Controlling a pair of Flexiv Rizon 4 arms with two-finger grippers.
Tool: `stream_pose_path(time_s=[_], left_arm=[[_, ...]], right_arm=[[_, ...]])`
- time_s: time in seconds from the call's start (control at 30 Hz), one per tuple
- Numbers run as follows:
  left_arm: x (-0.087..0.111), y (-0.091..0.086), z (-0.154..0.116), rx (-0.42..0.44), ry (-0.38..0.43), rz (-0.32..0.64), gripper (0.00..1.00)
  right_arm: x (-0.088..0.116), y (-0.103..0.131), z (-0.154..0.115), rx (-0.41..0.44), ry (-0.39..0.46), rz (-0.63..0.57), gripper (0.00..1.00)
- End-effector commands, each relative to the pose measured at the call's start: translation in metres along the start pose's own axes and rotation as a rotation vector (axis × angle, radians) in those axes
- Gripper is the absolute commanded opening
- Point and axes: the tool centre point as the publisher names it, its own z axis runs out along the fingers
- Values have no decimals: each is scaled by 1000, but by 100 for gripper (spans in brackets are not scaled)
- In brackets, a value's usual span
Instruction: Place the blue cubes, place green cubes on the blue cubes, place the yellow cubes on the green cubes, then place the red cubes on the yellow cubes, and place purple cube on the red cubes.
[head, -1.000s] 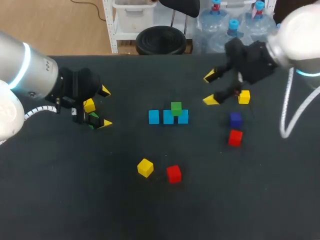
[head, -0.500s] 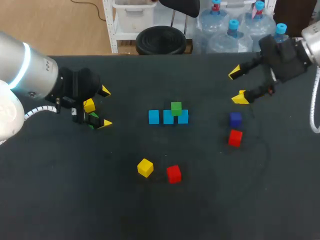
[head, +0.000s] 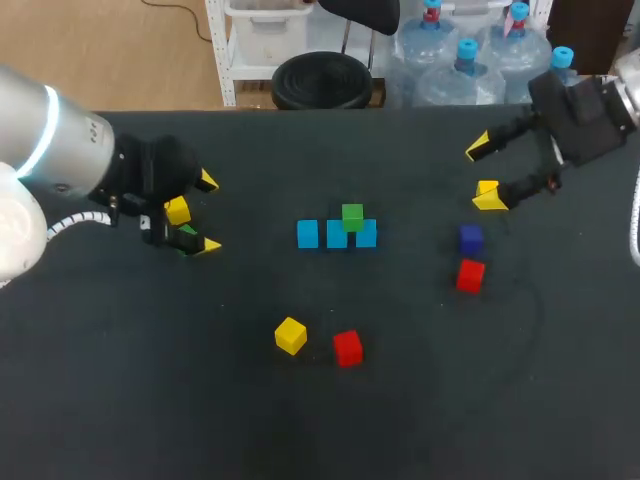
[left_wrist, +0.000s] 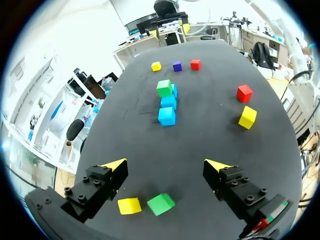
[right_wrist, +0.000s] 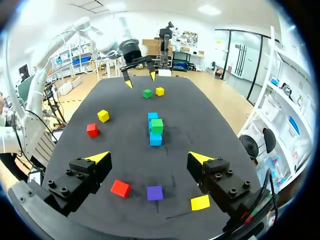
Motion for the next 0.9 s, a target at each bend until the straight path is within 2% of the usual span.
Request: stream_pose_path(time_s=[0.03, 0.13, 0.3, 0.47, 0.7, 0.9], left_arm=[[15, -1, -9, -21, 24, -8, 100], [26, 1, -15, -26, 27, 26, 100], [40, 7, -20, 18, 32, 129, 100], [45, 12, -24, 69, 35, 278, 100], [51, 17, -16, 178, 47, 413, 100], [53, 15, -2, 255, 65, 477, 100]], right_arm=[[0, 0, 0, 0, -2, -1, 100], [0, 0, 0, 0, -2, -1, 100], [0, 0, 0, 0, -2, -1, 100], [0, 0, 0, 0, -2, -1, 100], [0, 0, 0, 0, -2, -1, 100], [0, 0, 0, 0, -2, -1, 100]])
